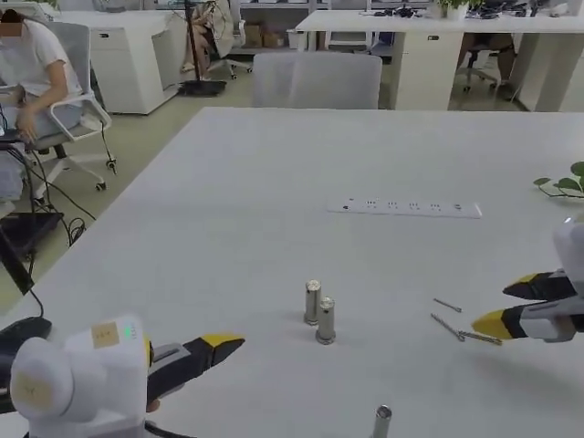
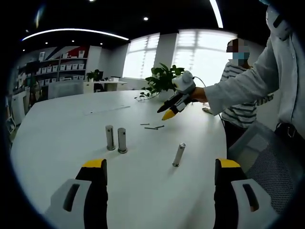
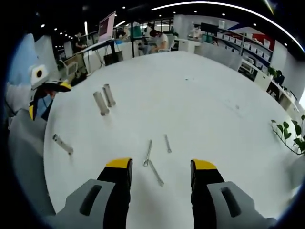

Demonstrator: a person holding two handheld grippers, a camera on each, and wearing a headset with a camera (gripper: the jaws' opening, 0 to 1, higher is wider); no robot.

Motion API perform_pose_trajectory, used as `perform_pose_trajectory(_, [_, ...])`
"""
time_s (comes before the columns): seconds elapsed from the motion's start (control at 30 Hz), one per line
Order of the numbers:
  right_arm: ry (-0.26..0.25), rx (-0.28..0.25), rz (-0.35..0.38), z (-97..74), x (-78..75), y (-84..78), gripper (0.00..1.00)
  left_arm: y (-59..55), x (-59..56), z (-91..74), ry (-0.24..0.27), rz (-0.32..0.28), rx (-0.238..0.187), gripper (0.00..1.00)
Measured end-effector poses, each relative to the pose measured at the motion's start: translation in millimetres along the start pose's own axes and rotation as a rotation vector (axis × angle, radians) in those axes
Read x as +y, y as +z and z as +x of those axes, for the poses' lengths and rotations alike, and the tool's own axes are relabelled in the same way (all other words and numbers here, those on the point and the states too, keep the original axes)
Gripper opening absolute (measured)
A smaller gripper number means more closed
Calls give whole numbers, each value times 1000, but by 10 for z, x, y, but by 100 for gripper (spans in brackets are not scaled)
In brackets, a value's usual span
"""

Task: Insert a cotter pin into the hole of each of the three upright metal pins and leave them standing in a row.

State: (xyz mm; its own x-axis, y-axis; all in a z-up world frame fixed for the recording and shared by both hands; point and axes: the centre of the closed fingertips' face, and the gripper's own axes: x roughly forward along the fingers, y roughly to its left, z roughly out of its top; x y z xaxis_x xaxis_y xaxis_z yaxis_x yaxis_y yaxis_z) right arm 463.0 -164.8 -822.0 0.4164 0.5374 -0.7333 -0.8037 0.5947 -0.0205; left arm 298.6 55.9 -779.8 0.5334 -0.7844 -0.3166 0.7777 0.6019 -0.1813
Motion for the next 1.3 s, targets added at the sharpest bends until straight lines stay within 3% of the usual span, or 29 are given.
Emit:
perform_pose_trajectory(0.27, [17, 43, -45, 122, -55, 19, 40, -13, -20, 15, -8, 0, 4, 93])
perform_pose_trajectory(0.67, [72, 128, -125, 400, -10, 52, 24, -31, -24, -24, -1, -2, 3, 92])
perform_pose_trajectory(1.3, [94, 213, -194, 543, -45, 43, 15, -75, -19, -79, 7, -4, 10, 91])
